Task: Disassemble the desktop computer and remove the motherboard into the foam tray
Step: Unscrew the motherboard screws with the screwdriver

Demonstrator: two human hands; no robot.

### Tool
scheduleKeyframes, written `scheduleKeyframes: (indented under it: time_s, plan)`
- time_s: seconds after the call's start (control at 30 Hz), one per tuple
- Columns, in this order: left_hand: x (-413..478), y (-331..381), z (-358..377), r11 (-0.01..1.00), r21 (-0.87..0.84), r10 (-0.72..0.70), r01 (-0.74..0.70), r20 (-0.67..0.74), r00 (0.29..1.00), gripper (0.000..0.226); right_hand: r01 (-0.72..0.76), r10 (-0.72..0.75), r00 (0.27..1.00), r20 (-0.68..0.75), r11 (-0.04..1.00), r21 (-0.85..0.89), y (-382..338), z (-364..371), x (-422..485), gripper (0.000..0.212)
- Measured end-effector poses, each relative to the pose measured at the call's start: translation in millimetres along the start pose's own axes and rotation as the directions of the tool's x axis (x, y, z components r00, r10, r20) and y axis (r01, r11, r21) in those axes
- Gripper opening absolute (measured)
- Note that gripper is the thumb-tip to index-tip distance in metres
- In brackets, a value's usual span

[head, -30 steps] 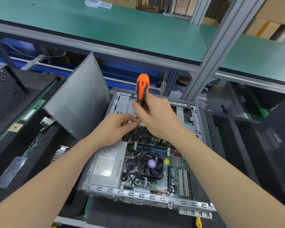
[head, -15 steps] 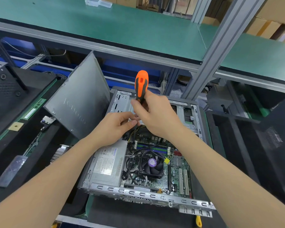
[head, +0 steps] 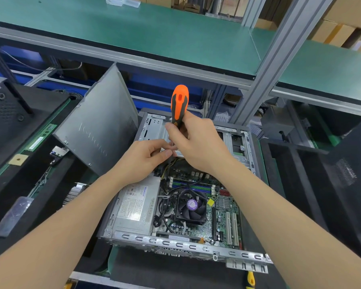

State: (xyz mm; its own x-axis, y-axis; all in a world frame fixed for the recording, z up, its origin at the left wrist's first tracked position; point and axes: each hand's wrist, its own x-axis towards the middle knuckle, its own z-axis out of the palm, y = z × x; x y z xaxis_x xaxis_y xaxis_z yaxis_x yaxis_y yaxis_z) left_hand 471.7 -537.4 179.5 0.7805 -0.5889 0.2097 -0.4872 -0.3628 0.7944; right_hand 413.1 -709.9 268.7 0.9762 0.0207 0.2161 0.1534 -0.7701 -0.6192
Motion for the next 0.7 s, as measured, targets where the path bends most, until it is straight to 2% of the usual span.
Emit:
scheduleKeyframes:
  time_s: [0.23,0.43,0.7]
  plan:
    - [0.5,-1.8,-1.2,1.000,-0.028,-0.002,0.002,-0.002,1.000,0.015,0.002,-0.002,1.000,-0.015,1.000,0.013,-3.0,-9.9,5.0,0.025]
    - [0.9,-1.3,-1.2,0.998,-0.050,-0.042,0.044,0.045,0.998,0.022,0.027,-0.024,0.998,-0.059,0.998,0.049,-7.0,-25.4,6.9,0.027]
    - [6.2,-4.0,12.9,0.983,0.146,-0.128,0.110,0.127,0.984,0.022,0.031,-0.027,0.993,-0.112,0.999,0.034,-8.3,-49.0,1.3,0.026]
